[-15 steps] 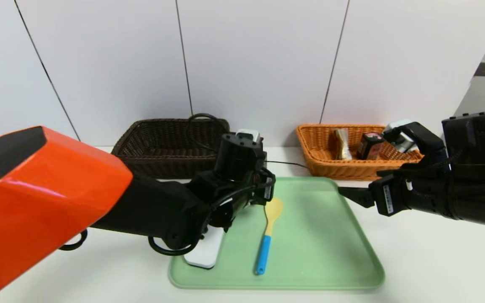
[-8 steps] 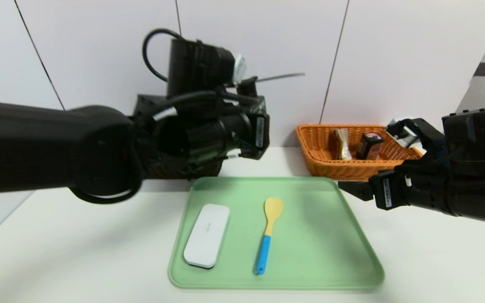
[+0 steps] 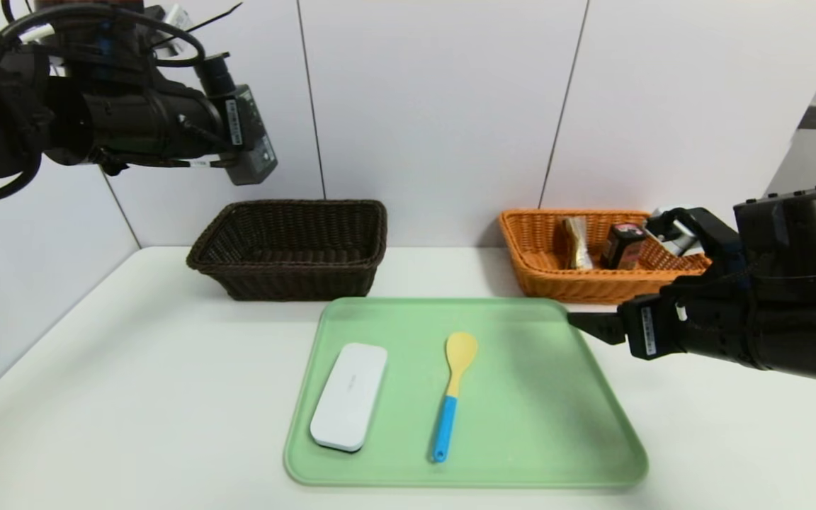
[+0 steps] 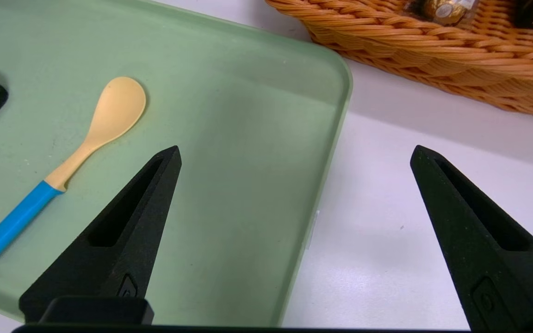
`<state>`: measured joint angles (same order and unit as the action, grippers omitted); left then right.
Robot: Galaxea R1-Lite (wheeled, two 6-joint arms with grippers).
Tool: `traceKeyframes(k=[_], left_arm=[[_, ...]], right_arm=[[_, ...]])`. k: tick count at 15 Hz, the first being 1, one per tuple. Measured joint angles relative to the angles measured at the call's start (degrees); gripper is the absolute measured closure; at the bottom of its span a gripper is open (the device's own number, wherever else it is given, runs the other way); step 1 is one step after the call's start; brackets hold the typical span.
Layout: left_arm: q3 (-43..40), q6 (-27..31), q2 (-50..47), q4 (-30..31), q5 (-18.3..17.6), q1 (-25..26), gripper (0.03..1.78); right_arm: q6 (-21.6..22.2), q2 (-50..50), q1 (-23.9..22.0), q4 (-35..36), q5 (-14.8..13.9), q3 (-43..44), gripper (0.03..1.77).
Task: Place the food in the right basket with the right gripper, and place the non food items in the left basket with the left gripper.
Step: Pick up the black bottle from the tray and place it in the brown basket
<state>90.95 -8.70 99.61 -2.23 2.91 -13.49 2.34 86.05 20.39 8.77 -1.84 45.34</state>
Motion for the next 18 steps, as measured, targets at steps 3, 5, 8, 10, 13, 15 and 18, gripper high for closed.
traceKeyframes(k=[3,5,8,10,13,15,18], left_arm=[[0.11,0.05,3.75,0.52,-0.96,4.62,1.20],[0.00,0.06,7.42,2.44,-1.05,6.11,1.20],[0.17,0.37,12.87,6.13,-1.07,7.22,1.20],[0.24,0.44,15.97,7.59,-1.07,7.50,1.20],[0.26,0.52,19.21,7.81,-1.10,7.49,1.20],[0.26,0.59,20.54,7.79,-1.12,7.52,1.20],[0.33,0.52,21.94,8.01,-1.13,7.50,0.90]], right_arm=[[1.68,0.46,0.22,0.11,0.02,-0.02,0.09],[2.15,0.60,0.27,-0.01,0.06,-0.05,0.09],[2.89,0.96,0.24,0.29,0.09,-0.06,0.09],[3.08,1.46,0.24,0.57,0.11,-0.06,0.09],[3.08,2.23,0.24,0.74,0.11,-0.06,0.09],[3.08,2.61,0.24,0.77,0.09,-0.06,0.09],[3.08,2.91,0.22,0.74,0.06,-0.06,0.09]])
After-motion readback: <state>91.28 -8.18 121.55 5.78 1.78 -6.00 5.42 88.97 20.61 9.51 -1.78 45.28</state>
